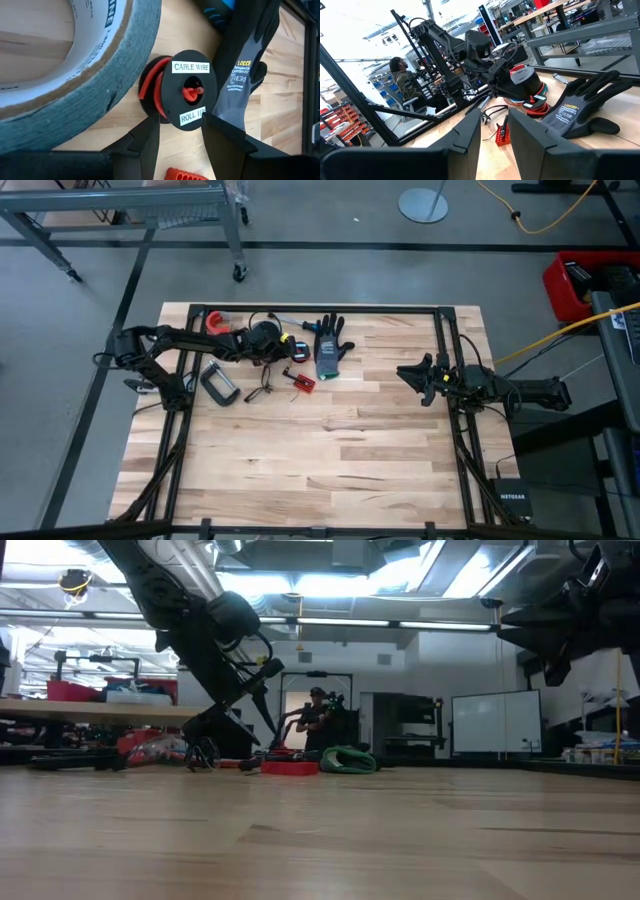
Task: Coil cords
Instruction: Uncoil the orange wire from the black spool
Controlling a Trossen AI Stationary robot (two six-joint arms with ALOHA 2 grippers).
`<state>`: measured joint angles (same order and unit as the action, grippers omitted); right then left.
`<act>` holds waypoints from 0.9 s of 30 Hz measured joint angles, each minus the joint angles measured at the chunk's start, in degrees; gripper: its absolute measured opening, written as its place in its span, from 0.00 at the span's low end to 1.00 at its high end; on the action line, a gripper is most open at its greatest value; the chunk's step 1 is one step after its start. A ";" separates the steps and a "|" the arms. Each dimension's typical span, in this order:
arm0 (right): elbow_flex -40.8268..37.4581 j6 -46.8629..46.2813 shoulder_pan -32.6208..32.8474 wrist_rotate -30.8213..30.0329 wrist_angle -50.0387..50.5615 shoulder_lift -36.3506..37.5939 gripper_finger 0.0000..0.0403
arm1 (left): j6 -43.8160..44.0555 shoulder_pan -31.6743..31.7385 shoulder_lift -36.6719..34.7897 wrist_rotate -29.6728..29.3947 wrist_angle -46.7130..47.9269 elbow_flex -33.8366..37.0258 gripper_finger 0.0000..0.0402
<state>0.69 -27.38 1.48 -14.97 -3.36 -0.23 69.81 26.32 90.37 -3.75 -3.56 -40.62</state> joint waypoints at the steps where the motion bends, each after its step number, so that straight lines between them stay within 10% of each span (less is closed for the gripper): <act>1: 0.00 0.00 0.00 -0.01 0.00 0.00 0.26 | -0.01 0.22 0.01 0.00 -0.04 0.00 0.34; 27: -0.02 0.00 0.00 2.34 0.17 0.00 0.26 | -2.77 1.89 0.16 5.10 -0.17 0.24 0.34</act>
<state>0.67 -27.38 1.48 -12.63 -3.18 -0.23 67.04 28.21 90.53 1.35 -3.73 -40.38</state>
